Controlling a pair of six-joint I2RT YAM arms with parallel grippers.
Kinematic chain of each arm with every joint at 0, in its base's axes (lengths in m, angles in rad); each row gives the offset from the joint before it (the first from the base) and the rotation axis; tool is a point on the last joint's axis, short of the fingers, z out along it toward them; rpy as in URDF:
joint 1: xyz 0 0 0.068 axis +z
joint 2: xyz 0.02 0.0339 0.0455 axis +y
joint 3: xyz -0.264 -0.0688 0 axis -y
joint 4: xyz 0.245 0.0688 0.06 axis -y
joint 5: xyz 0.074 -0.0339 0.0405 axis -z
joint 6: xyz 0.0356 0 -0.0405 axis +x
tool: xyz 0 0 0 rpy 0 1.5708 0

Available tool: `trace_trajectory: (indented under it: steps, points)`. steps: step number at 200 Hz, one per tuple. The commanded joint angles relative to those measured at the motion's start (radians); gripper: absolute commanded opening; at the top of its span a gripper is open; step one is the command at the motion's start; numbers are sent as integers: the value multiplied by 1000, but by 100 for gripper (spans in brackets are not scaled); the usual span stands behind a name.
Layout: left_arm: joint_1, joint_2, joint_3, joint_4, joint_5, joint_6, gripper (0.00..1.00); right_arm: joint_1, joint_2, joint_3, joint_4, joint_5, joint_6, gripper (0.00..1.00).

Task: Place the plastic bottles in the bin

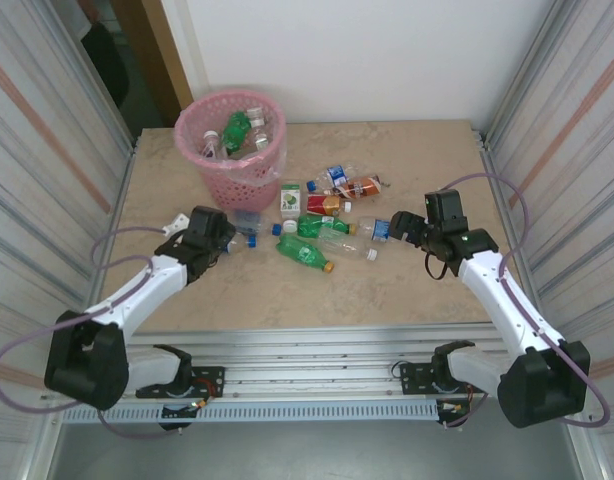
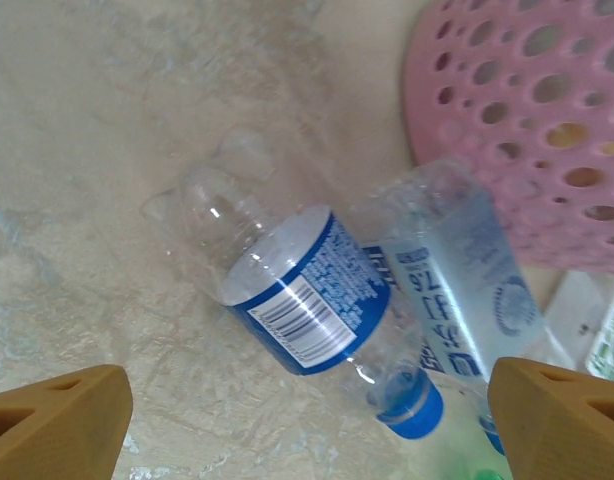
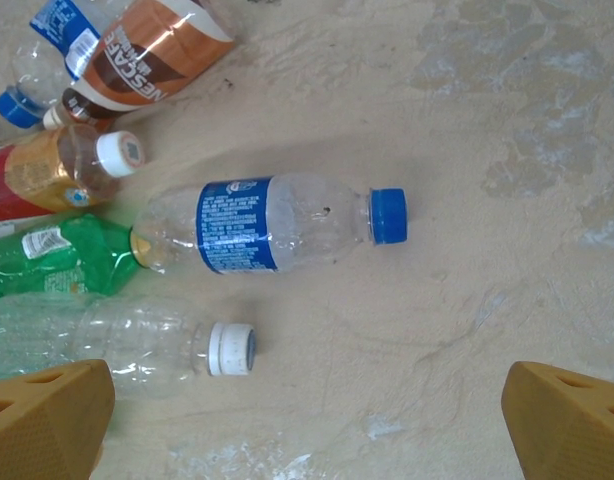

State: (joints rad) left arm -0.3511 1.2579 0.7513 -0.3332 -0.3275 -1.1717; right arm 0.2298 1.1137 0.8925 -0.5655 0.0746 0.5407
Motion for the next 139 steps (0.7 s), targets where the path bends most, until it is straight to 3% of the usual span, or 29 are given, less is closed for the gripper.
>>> trace_trajectory:
  steps: [1, 139]
  points:
    - [-4, 45, 51, -29, -55, -124, 92, 7, 11, 20, -6, 12, 5, 98]
    - [14, 333, 172, -58, -33, -205, 81, 6, 42, 25, -5, 21, 10, 98]
